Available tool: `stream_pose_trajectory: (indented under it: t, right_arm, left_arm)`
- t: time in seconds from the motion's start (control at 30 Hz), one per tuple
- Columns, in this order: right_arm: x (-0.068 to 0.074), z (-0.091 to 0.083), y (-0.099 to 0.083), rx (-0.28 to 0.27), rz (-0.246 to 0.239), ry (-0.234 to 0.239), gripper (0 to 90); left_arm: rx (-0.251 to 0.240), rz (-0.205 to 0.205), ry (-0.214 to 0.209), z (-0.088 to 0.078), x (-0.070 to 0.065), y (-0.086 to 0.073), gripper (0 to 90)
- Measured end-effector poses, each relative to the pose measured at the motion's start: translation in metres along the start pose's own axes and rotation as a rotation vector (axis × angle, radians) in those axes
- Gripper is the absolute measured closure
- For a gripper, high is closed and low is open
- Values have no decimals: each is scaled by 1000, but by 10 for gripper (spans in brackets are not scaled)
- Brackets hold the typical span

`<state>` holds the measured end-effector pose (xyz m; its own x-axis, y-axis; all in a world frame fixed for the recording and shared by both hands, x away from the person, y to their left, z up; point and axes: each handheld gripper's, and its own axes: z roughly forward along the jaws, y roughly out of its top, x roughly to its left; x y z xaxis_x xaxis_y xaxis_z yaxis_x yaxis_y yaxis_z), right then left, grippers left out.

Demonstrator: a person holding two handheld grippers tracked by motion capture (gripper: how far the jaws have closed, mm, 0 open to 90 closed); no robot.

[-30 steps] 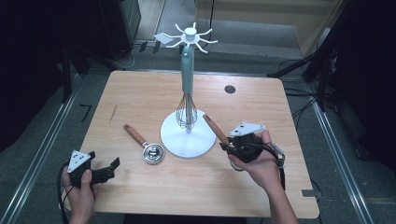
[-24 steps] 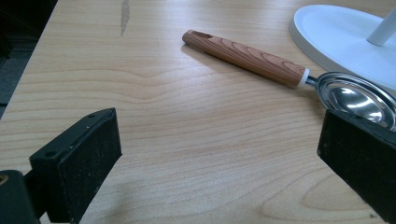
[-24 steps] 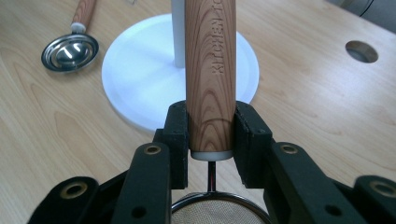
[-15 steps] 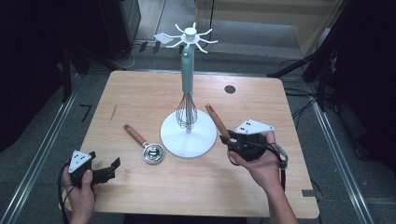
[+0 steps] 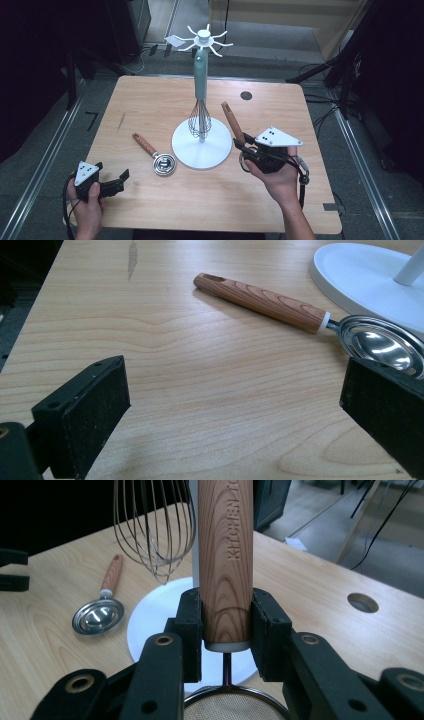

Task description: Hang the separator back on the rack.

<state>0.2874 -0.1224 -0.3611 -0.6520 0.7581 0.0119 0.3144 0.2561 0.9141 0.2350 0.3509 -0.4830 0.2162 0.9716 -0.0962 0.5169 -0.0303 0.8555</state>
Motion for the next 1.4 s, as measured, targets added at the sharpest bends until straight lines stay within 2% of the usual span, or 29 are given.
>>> stream_pose_trajectory:
  t: [0.27,0.43,0.5,0.8,1.0,1.2,1.27,1.33,1.4]
  right_arm:
    - [12,-2,5,-60,-2,-6,706]
    - [17,-1,8,-84,12,-35,706]
    - [18,-1,8,-94,23,-30,706]
    - [24,-6,12,-132,32,-36,706]
    - [21,-5,13,-155,31,-45,706]
    - [15,1,11,-148,43,-22,706]
    - [13,2,11,-152,51,-4,705]
    - [11,3,10,-156,63,13,705]
    - [10,3,11,-164,73,11,706]
  left_arm:
    - [2,1,-2,0,0,0,0]
    - [0,7,-6,0,0,0,0]
    - [0,8,-6,0,0,0,0]
    - [2,13,18,2,-2,1,0]
    - [5,27,40,1,-4,0,0]
    - [14,15,33,2,-3,1,0]
    - [16,10,43,3,-3,1,0]
    - [15,15,47,3,-4,1,0]
    - [20,22,42,3,-4,1,0]
